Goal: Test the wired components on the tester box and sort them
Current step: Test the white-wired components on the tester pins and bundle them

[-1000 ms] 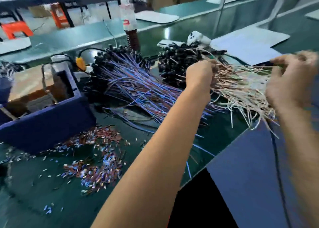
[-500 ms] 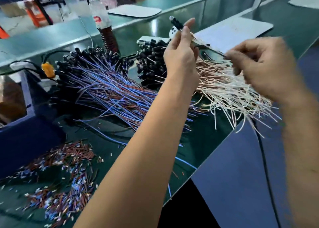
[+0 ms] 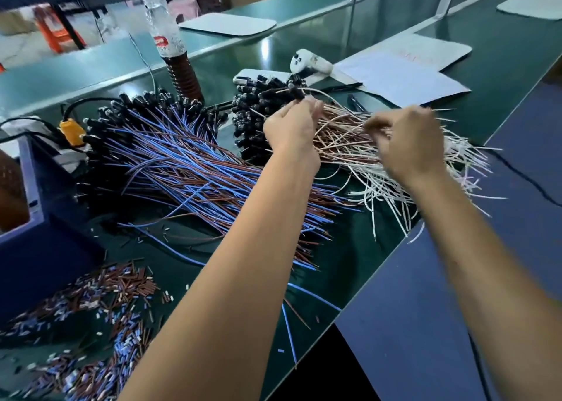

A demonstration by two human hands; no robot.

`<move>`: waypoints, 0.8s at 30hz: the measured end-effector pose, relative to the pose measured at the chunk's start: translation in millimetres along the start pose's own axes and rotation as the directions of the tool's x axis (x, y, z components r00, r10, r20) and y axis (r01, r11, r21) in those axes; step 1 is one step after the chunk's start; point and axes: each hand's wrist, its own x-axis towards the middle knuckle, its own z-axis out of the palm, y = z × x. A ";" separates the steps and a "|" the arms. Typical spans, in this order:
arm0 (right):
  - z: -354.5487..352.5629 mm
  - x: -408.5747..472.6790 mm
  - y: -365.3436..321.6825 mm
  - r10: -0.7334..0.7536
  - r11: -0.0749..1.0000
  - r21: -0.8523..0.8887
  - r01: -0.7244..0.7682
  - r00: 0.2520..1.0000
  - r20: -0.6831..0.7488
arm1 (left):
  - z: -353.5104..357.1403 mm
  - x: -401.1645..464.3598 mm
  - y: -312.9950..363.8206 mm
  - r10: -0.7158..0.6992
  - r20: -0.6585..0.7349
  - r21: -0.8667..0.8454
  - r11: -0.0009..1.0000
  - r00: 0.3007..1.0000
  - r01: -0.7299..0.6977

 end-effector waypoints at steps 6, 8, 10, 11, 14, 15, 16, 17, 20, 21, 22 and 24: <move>29.0 -5.5 4.7 0.038 0.972 -0.230 0.037 0.949 0.313 | -11.5 -5.6 1.3 -0.035 -0.038 -0.050 0.998 0.999 0.033; 21.3 -3.5 -0.2 0.034 0.989 -0.145 0.004 0.966 0.255 | -16.1 -14.0 6.7 -0.025 -0.001 -0.120 0.993 1.000 0.025; 8.9 0.2 -13.9 0.028 0.999 -0.036 -0.025 0.995 0.092 | -24.3 -22.5 13.6 -0.023 0.060 -0.136 0.990 0.998 0.031; 4.0 1.0 -26.5 0.020 1.000 0.009 -0.020 1.000 0.011 | -31.8 -28.5 20.6 -0.003 0.095 -0.141 0.990 0.995 0.017; -6.2 -6.8 -74.8 -0.046 0.990 0.129 0.061 0.992 -0.118 | -56.2 -49.6 45.3 0.070 0.135 -0.130 0.990 0.988 -0.052; -8.5 -12.4 -93.2 -0.084 0.979 0.174 0.106 0.988 -0.130 | -65.5 -58.8 54.1 0.093 0.165 -0.138 0.988 0.982 -0.070; -8.4 -19.4 -118.0 -0.142 0.957 0.236 0.168 0.982 -0.123 | -80.5 -68.9 65.7 0.133 0.208 -0.159 0.982 0.969 -0.100; -9.4 -29.0 -139.9 -0.210 0.925 0.304 0.230 0.973 -0.098 | -93.6 -79.7 74.7 0.172 0.281 -0.174 0.977 0.944 -0.127; -10.7 -66.8 -213.0 -0.453 0.734 0.564 0.379 0.891 -0.009 | -149.3 -115.2 109.9 0.215 0.547 -0.079 0.975 0.809 -0.206; -9.3 -81.3 -240.7 -0.519 0.666 0.644 0.377 0.854 0.038 | -174.6 -129.3 124.0 0.194 0.610 -0.015 0.972 0.768 -0.234; -7.2 -94.2 -261.0 -0.570 0.624 0.690 0.367 0.818 0.080 | -196.5 -141.8 133.7 0.170 0.662 0.031 0.967 0.730 -0.254; 4.2 -119.8 -305.9 -0.645 0.587 0.717 0.376 0.752 0.134 | -247.6 -168.5 154.2 0.164 0.692 0.070 0.954 0.703 -0.291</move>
